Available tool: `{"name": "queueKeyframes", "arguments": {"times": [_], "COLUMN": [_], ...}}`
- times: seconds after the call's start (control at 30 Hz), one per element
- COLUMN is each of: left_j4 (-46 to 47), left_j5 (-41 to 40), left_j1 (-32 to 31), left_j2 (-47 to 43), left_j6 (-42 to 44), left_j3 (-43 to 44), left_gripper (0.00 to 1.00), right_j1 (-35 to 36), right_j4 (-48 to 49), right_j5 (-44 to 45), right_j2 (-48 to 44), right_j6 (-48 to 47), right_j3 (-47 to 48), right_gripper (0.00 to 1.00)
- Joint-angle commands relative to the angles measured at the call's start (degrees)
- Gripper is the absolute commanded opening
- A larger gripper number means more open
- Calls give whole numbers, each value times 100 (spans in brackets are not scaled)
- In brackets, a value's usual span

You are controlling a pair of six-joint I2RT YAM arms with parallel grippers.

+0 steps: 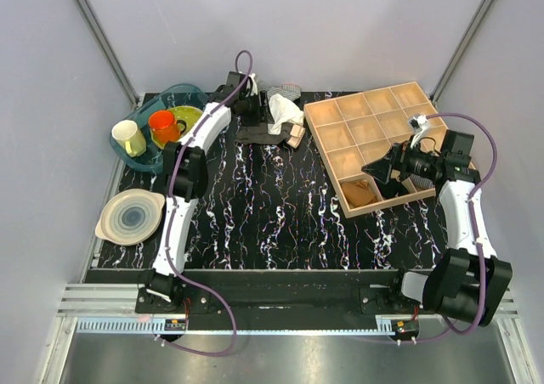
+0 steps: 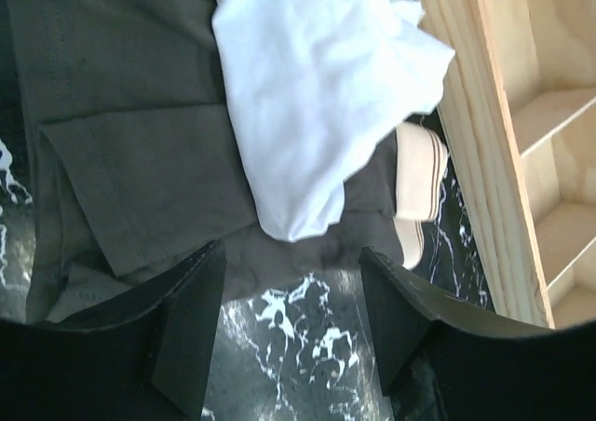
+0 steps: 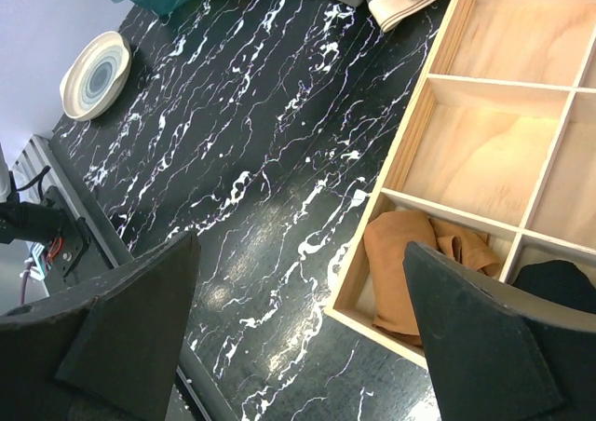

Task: Roll the underwear
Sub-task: Pick up the underwear from the center of the board.

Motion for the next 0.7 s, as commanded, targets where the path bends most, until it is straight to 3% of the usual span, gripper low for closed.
{"name": "queueKeyframes", "arguments": {"times": [0.0, 0.5, 0.6, 0.67], "left_j4": [1086, 1517, 1500, 1500], "left_j5": [502, 688, 661, 635], "left_j1": [56, 3, -6, -15], "left_j2": [179, 673, 681, 681], "left_j6": [-710, -1063, -1019, -1001], "left_j3": [171, 206, 206, 215], "left_gripper": [61, 49, 42, 30], "right_j1": [72, 72, 72, 72], "right_j4": [-112, -182, -173, -182], "right_j5": [-56, 67, 67, 58], "right_j2": [121, 209, 210, 201], "right_j6": [-254, -307, -307, -307], "right_j3": [268, 285, 276, 276], "right_gripper": [100, 100, 100, 100]}}
